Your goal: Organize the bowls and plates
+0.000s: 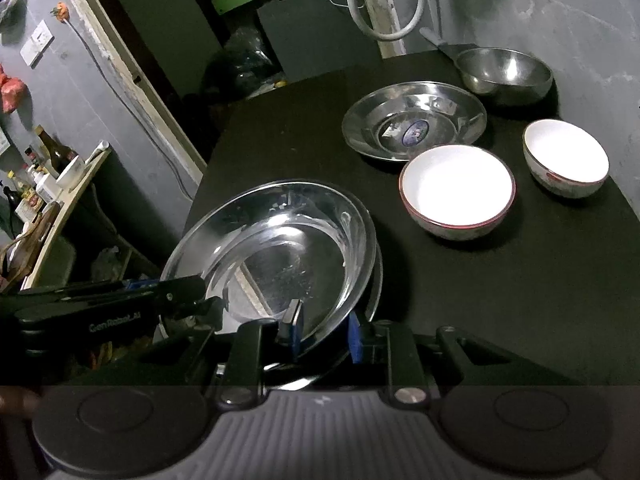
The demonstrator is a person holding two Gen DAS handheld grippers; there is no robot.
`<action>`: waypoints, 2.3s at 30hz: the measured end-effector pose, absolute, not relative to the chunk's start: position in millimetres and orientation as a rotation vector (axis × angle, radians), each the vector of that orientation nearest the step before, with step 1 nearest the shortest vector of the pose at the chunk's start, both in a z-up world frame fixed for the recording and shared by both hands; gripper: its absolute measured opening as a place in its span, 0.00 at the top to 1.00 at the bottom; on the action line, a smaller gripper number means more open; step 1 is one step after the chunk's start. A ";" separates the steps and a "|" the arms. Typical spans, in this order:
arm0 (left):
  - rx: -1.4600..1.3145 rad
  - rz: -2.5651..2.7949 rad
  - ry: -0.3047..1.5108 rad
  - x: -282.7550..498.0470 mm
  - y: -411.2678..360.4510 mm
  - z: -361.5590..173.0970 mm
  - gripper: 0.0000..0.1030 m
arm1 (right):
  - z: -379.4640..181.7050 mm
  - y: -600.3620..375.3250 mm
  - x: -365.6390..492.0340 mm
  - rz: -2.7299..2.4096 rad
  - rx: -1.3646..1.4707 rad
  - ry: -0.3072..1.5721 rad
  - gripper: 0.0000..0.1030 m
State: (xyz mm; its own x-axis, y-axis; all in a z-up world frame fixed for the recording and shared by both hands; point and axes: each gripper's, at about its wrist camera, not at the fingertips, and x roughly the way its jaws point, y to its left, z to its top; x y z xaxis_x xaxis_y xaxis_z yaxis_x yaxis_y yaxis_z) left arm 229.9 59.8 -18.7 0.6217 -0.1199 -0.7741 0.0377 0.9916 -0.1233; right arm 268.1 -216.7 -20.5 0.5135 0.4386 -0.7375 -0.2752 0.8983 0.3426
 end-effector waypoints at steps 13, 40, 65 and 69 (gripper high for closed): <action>-0.060 -0.098 0.912 230.3 51.8 -18.6 0.76 | -20.3 -221.0 265.9 0.428 0.215 0.946 0.72; -0.069 -0.015 0.790 236.9 57.9 1.6 0.01 | -17.3 -241.2 261.1 0.380 0.260 0.898 0.07; -0.112 -0.103 0.715 412.1 5.1 -17.3 0.01 | -11.8 -251.2 363.0 0.320 0.016 0.565 0.01; -0.119 -0.115 0.737 423.0 2.9 -28.3 0.01 | -23.1 -242.3 376.6 0.345 -0.020 0.577 0.02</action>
State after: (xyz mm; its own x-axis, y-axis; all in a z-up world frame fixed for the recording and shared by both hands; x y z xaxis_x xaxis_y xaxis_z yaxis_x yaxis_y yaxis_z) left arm 423.0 2.9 -28.3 0.7347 -0.1458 -0.6625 0.0622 0.9870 -0.1483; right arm 376.6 -242.3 -23.1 0.7822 0.3138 -0.5382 -0.3250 0.9426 0.0772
